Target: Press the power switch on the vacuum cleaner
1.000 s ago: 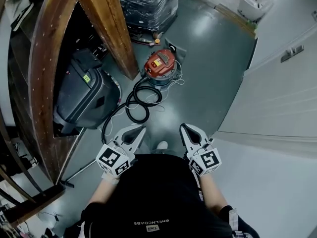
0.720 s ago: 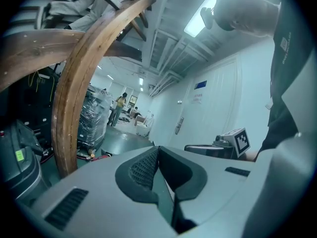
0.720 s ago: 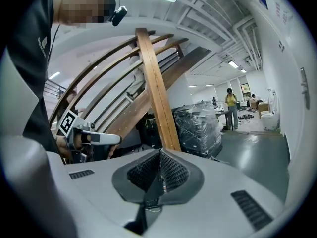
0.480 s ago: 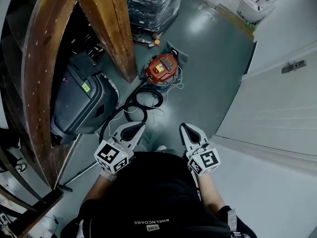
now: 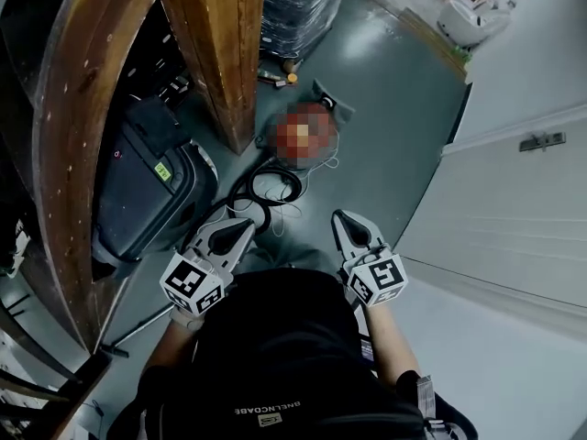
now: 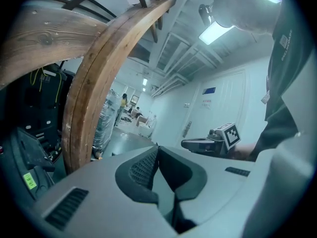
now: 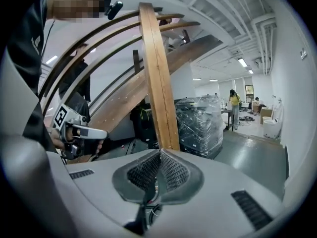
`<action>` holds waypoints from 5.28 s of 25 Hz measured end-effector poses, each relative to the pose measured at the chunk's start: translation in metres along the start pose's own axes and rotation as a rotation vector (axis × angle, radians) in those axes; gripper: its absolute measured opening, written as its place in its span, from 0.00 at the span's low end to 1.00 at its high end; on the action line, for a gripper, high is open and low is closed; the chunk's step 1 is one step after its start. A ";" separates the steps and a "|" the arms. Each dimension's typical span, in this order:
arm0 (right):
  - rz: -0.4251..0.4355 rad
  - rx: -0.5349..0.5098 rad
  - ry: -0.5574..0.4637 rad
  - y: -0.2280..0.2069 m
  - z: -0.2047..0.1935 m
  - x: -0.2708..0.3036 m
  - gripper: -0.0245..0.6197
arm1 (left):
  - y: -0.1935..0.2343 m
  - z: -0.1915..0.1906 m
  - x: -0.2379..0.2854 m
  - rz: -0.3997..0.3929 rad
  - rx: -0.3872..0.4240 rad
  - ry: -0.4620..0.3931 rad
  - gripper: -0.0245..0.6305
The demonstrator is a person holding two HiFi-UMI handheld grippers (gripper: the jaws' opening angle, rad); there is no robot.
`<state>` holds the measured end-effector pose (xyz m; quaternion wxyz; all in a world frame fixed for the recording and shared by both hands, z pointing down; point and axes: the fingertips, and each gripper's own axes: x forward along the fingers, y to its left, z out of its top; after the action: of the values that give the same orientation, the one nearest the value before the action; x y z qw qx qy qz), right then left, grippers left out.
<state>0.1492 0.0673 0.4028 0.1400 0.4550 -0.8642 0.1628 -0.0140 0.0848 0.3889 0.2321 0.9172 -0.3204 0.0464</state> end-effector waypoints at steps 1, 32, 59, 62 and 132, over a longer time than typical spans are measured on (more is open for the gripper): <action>0.006 -0.006 0.011 -0.002 0.002 0.008 0.08 | 0.005 0.001 -0.001 0.007 -0.003 -0.002 0.06; 0.402 -0.304 0.480 -0.136 -0.076 0.231 0.08 | 0.072 -0.001 0.067 0.527 -0.230 -0.086 0.06; 0.427 -0.535 0.799 -0.223 -0.296 0.397 0.08 | 0.079 -0.107 0.063 0.830 -0.439 -0.004 0.06; 0.410 -0.549 0.831 -0.234 -0.316 0.411 0.08 | 0.079 -0.120 0.063 0.849 -0.464 0.003 0.06; 0.572 -0.521 0.619 -0.084 -0.203 0.373 0.08 | 0.101 -0.123 0.027 0.818 -0.437 -0.086 0.06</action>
<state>0.0347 -0.1707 0.7454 0.4490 0.0796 -0.8843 0.1007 -0.0461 0.0562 0.5445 0.3689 0.6462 -0.6675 0.0275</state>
